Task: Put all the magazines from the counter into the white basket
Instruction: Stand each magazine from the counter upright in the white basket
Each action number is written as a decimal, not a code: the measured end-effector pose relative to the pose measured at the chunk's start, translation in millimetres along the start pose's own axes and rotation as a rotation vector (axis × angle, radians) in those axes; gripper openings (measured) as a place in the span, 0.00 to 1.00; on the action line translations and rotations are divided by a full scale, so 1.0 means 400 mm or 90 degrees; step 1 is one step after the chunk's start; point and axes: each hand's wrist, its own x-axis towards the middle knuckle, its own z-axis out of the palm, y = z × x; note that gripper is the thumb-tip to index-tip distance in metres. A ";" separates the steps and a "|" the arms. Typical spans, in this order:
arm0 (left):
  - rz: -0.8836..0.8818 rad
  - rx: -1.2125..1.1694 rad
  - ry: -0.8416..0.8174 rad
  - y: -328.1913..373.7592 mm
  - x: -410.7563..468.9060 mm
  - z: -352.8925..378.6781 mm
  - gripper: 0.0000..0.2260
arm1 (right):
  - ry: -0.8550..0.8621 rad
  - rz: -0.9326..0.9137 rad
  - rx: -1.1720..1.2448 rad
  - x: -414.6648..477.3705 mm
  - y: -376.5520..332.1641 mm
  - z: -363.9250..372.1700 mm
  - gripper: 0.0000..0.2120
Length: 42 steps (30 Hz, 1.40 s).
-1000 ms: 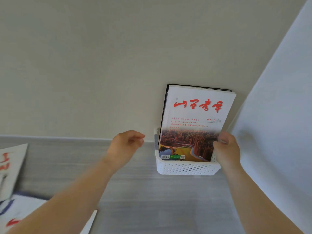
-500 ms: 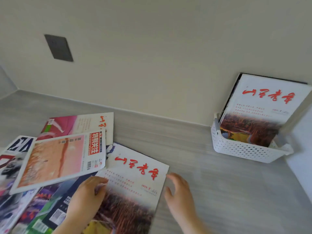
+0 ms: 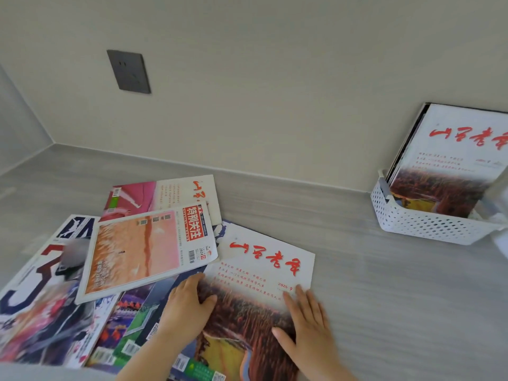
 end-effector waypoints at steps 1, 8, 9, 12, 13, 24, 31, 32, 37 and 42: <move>-0.010 -0.048 -0.001 0.003 0.012 -0.014 0.16 | 0.045 0.006 0.012 0.010 0.003 0.017 0.37; -0.028 -0.131 -0.151 0.020 0.060 -0.073 0.05 | -0.016 0.031 0.091 0.030 0.024 0.038 0.34; -0.012 -0.113 -0.149 0.023 0.059 -0.062 0.02 | -0.012 0.031 0.097 0.029 0.023 0.038 0.34; 0.028 -0.124 -0.123 0.032 0.047 -0.038 0.07 | -0.004 0.040 0.153 0.022 0.026 0.025 0.33; 0.053 -0.128 -0.112 0.037 0.041 -0.036 0.08 | 0.011 0.047 0.190 0.021 0.030 0.020 0.32; 0.220 -0.313 -0.043 0.180 -0.027 -0.052 0.15 | 0.155 0.319 0.982 0.027 0.134 -0.138 0.15; 0.284 -0.279 -0.004 0.340 -0.021 -0.005 0.15 | 0.139 0.269 0.797 0.002 0.265 -0.292 0.11; 0.303 -0.264 -0.007 0.370 -0.019 0.000 0.15 | 0.156 0.267 0.775 0.002 0.289 -0.322 0.10; 0.351 -0.197 0.000 0.545 0.008 0.013 0.13 | 0.277 0.240 0.689 0.005 0.414 -0.476 0.09; 0.405 -0.254 0.048 0.763 0.045 0.030 0.15 | 0.388 0.203 0.603 0.027 0.550 -0.619 0.10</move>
